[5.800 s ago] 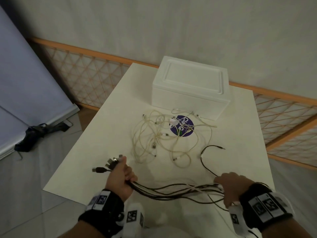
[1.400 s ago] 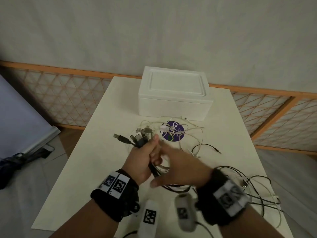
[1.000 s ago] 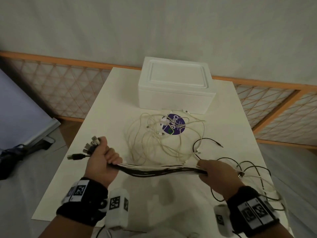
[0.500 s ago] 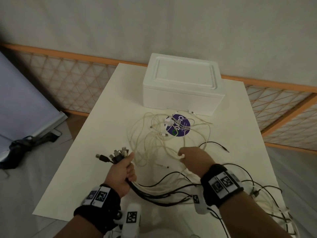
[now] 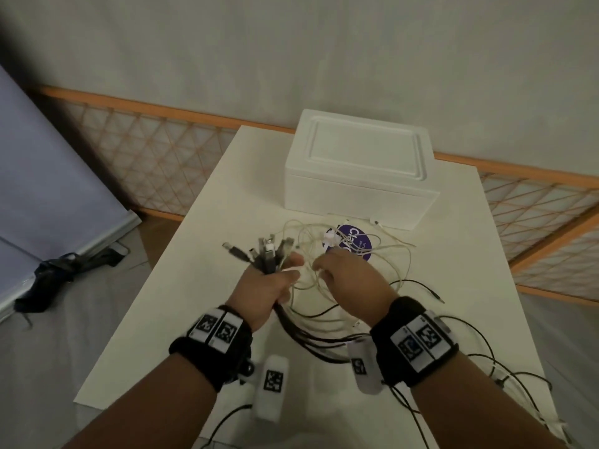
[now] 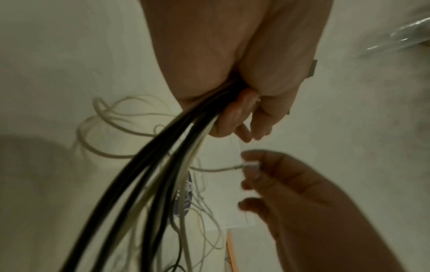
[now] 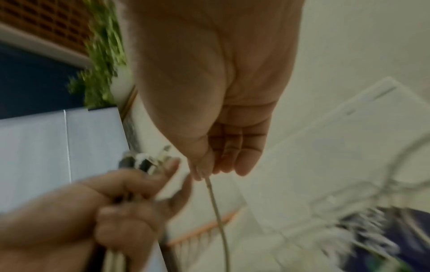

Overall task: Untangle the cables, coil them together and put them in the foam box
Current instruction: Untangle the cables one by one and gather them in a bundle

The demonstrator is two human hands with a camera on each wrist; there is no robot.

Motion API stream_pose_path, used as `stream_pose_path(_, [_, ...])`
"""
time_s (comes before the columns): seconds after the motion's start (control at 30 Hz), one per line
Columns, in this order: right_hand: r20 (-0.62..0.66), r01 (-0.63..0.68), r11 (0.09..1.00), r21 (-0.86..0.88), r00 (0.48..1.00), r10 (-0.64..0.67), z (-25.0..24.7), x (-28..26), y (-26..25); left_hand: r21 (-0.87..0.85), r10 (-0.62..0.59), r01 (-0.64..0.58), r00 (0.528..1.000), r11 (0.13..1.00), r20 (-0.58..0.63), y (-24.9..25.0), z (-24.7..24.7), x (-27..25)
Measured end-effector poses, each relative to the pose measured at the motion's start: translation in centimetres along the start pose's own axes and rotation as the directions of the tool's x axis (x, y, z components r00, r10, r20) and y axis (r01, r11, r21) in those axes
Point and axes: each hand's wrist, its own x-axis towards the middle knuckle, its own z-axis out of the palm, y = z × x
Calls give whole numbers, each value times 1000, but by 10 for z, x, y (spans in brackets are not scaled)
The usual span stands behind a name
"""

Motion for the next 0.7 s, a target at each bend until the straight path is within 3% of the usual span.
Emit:
stream_pose_path(0.13, [-202,54,993,102,979,-32,-38,3,-18,103,83,-97,988,990,132,22,26,7])
stream_pose_path(0.3, [-428,30,918,396,890,155,-59,-6,-29,200,62,-113,968,973,244,25,31,9])
stream_pose_path(0.4, [-404,65,815,575,889,214,-57,-5,-36,196,95,-141,969,970,228,25,33,4])
stream_pose_path(0.47, [-370,82,730,678,897,243,-47,-4,-37,90,127,-146,973,985,191,28,35,1])
stream_pose_path(0.53, [-259,28,670,742,934,248,-31,-2,-34,-37,126,-122,981,992,148,33,36,-2])
stream_pose_path(0.63, [-21,-104,719,688,986,163,-5,1,-30,-145,140,-126,986,981,94,42,34,-6])
stream_pose_path(0.7, [-7,-102,802,589,991,131,6,3,-30,-209,131,-111,988,972,86,47,32,-7])
